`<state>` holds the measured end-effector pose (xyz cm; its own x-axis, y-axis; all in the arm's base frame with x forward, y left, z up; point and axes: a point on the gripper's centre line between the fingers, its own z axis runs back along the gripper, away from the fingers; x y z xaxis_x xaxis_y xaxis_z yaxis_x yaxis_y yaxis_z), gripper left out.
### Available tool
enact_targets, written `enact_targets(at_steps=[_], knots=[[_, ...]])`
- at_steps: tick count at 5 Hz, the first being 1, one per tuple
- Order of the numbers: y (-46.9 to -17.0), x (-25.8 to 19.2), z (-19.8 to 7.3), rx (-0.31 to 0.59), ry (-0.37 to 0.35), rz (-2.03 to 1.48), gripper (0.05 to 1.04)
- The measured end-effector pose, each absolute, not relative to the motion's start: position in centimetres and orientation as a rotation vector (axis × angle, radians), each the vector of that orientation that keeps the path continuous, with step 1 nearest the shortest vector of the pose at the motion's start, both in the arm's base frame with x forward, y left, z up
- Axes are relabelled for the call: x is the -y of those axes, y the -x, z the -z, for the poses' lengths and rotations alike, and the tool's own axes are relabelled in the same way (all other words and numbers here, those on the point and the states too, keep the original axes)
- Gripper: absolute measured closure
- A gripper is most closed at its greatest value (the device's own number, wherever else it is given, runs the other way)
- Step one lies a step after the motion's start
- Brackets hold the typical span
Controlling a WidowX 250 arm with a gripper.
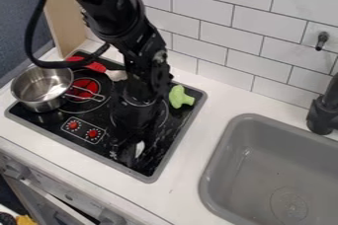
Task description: Moved the white thing from the falling edge of the right cooker to the side leaning against the wall
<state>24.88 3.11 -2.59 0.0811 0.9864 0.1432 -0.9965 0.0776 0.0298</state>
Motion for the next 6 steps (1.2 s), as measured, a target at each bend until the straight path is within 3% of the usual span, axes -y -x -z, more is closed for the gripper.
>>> enact_targets(at_steps=[1, 2, 4, 5, 6], knots=[[-24.7, -3.2, 2.6, 0.095, -0.136, -1.487, 0.513], [-24.6, -3.0, 2.2, 0.09, -0.126, -1.475, 0.526], [-26.2, -3.2, -1.1, 0.116, -0.041, -1.466, 0.526], [-29.3, -4.6, -3.3, 0.154, 0.026, -1.48, 0.526], [-32.2, -5.3, -4.3, 0.182, 0.031, -1.451, 0.526]])
